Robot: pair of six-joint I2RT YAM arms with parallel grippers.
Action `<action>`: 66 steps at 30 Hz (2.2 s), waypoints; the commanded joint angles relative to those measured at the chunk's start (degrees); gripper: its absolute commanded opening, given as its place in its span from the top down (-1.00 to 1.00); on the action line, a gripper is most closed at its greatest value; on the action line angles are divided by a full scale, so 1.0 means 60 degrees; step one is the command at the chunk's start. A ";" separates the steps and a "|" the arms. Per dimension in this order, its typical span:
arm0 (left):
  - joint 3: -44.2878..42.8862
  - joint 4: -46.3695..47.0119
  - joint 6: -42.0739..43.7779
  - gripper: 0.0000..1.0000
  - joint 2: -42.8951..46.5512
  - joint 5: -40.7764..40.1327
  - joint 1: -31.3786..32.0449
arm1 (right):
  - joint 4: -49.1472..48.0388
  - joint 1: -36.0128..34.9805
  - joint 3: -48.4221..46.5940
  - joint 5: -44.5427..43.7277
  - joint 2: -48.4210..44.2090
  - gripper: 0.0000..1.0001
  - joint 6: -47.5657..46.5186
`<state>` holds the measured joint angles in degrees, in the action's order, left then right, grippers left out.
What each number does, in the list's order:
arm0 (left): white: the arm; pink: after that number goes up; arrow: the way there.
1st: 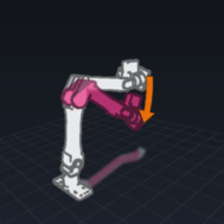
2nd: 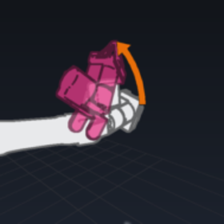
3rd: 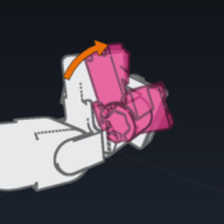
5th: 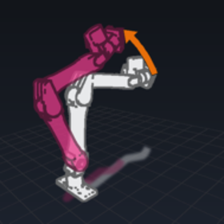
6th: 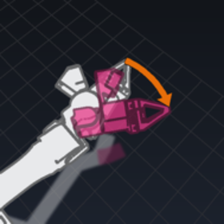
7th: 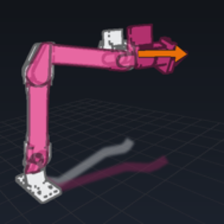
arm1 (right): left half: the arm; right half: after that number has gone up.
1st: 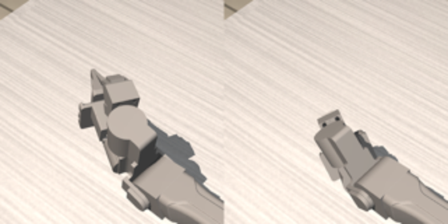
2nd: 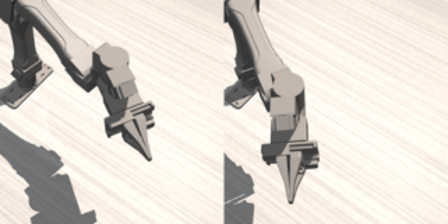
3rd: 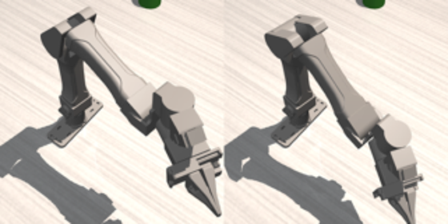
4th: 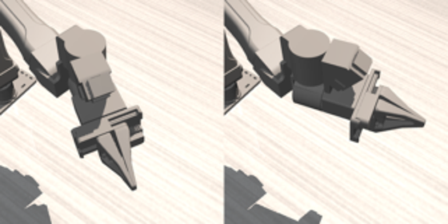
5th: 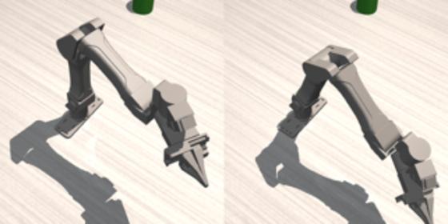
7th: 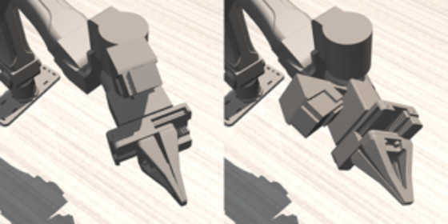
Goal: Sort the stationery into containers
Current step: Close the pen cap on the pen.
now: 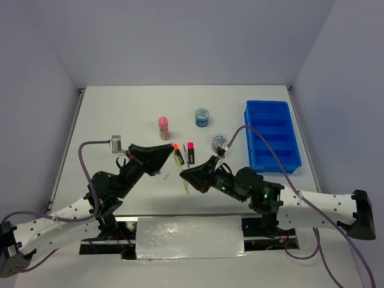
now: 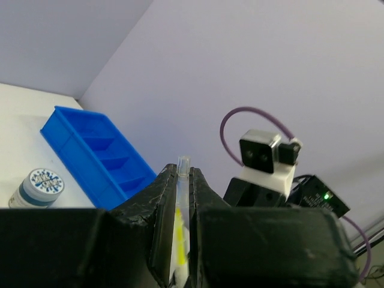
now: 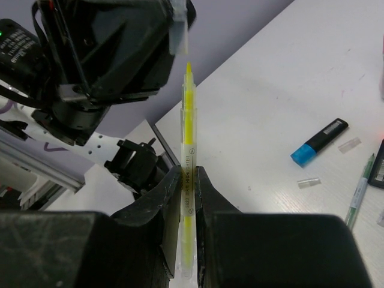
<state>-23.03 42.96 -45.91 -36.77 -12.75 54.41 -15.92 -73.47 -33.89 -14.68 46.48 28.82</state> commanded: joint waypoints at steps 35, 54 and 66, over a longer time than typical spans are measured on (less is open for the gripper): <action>0.0088 0.1600 -0.0581 1.00 -0.0258 -0.0321 -0.0031 | -0.0262 -0.0206 -0.0885 -0.0381 0.0310 1.00 -0.0423; -0.0044 0.1571 -0.0434 1.00 -0.0243 -0.0144 -0.0031 | -0.0085 -0.0206 -0.0973 -0.0293 0.0369 1.00 -0.0350; -0.0059 0.1365 -0.0288 1.00 -0.0067 -0.0277 -0.0031 | -0.0056 -0.0220 -0.0987 -0.0132 0.0427 1.00 -0.0291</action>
<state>-22.26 47.97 -48.21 -38.30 -14.72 54.39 -15.31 -74.28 -36.77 -15.64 49.01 27.22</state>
